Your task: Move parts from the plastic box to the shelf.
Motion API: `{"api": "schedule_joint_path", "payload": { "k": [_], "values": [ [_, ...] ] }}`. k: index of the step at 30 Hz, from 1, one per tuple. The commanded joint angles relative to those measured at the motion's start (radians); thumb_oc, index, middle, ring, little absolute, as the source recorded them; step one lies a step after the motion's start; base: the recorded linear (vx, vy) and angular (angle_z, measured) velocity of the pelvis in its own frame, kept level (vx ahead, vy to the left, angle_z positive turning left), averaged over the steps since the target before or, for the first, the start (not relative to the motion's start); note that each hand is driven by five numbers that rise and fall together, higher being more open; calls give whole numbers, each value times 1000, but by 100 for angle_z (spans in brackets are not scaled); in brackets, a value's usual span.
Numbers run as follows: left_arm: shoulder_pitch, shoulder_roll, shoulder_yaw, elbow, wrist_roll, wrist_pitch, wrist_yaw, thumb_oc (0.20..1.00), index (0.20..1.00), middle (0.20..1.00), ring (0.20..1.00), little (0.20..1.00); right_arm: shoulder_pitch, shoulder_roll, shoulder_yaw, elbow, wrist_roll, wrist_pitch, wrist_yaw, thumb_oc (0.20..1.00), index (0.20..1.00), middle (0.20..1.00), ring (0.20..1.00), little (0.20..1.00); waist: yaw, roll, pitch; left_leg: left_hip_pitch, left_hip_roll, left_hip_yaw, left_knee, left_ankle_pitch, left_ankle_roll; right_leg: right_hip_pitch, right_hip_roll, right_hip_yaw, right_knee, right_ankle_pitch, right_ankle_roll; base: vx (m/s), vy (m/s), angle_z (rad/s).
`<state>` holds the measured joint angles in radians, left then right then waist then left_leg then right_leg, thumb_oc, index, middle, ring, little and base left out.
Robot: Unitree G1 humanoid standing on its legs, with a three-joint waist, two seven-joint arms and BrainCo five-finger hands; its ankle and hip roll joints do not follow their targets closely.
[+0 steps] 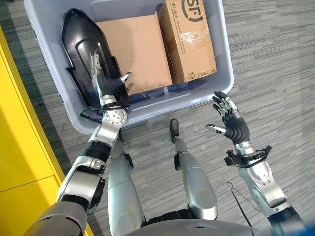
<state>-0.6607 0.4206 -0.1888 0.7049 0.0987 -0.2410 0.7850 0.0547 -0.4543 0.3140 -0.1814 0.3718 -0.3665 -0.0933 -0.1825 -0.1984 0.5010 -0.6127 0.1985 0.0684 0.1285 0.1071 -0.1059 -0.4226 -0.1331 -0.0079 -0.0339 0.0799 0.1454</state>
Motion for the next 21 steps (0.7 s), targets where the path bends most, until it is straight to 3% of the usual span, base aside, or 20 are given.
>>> {"api": "schedule_joint_path", "payload": {
  "k": [1,5,8,11,16,21],
  "values": [
    [-52,18,25,106,-113,-36,18,1000,1000,1000,1000,1000,36,-67,-42,-115,37,-68,-9,1000,1000,1000,1000,1000,2,-72,-3,34,129,-4,35,14,-92,-86,-143,-22,49,142,76,-22,-23,-6],
    [-84,-7,42,204,-261,-53,-20,1000,1000,1000,1000,1000,52,-83,-35,-127,49,-66,-13,1000,1000,1000,1000,1000,-7,-78,-2,20,132,-7,47,10,-93,-98,-140,-20,55,142,73,-16,-11,-9],
    [-131,-26,7,251,-351,-24,-106,1000,1000,1000,1000,1000,58,-90,-32,-128,57,-51,-11,1000,1000,1000,1000,1000,-18,-71,-6,16,135,-8,47,12,-94,-106,-138,-19,58,143,72,-5,5,-4],
    [-163,-2,-85,272,-211,26,-175,1000,1000,1000,1000,1000,53,-96,-44,-129,58,-46,-1,1000,1000,1000,1000,1000,-27,-68,-12,18,137,-5,46,13,-95,-111,-137,-17,59,144,73,0,0,0],
    [-178,-18,-138,280,-159,45,-222,1000,1000,1000,1000,1000,54,-98,-54,-125,65,-36,17,1000,1000,1000,1000,1000,-31,-56,-17,21,137,-1,44,14,-95,-111,-139,-15,59,146,74,0,0,0],
    [-195,-42,-262,290,28,96,-282,1000,1000,1000,1000,1000,53,-97,-67,-123,66,-25,33,1000,1000,1000,1000,1000,-36,-37,-26,30,132,8,41,11,-97,-110,-143,-8,57,146,76,-1,20,-4]
  ]
}}
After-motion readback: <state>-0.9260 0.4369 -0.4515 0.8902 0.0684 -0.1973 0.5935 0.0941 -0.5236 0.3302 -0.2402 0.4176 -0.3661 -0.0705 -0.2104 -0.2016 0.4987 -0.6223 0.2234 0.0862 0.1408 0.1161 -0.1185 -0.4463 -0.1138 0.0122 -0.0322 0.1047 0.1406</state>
